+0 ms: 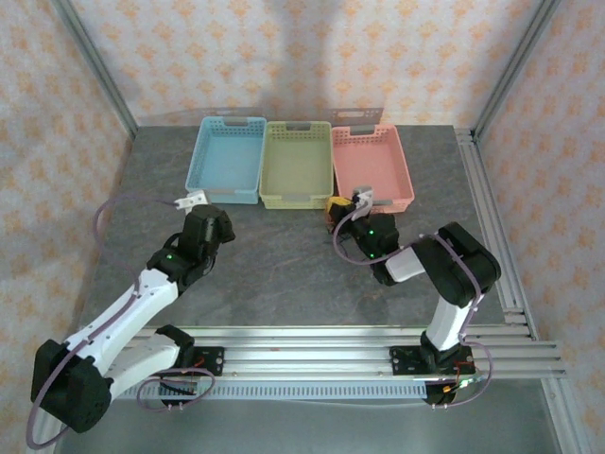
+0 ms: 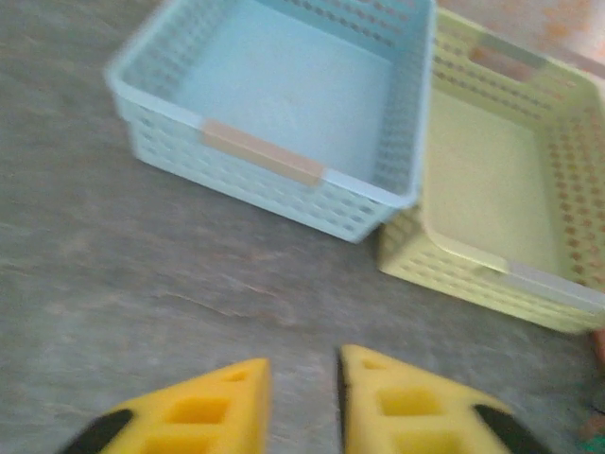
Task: Untangle the cables
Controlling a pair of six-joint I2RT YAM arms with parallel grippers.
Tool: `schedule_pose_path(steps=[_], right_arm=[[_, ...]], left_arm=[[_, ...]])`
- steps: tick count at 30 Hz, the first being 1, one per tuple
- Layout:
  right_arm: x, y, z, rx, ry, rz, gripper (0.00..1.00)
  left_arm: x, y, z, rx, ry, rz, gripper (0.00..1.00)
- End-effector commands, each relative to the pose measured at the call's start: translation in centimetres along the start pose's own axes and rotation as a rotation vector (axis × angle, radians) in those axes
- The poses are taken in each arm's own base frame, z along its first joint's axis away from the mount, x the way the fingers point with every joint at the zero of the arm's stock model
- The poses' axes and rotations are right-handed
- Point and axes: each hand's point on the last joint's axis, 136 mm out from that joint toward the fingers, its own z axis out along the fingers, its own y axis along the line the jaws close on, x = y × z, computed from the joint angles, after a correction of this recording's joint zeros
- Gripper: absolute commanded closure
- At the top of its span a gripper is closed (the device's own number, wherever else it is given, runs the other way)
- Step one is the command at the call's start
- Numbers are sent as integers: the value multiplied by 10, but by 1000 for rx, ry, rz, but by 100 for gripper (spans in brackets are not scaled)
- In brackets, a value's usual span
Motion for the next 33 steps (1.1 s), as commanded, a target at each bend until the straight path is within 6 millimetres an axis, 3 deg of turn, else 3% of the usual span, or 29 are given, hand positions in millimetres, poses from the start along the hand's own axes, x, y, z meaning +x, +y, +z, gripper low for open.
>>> schedule_pose_path(steps=[1,3,7,18,27,33], right_arm=[[-7,55,3,-310,16,4,100],[-9,60,4,-337,20,25,100],[-11,64,4,-359,26,49,100],[-3,57,11,-339,42,86,100],[-5,52,13,-308,31,97,100],[-4,50,14,-300,31,98,100]], left_arm=[[-3,-53,-4,235,33,54,57],[5,-69,-4,292,66,87,47],[17,-92,-6,375,113,137,40],[67,-147,0,516,302,301,39],[99,-161,23,513,445,329,45],[107,-164,40,466,480,348,49]])
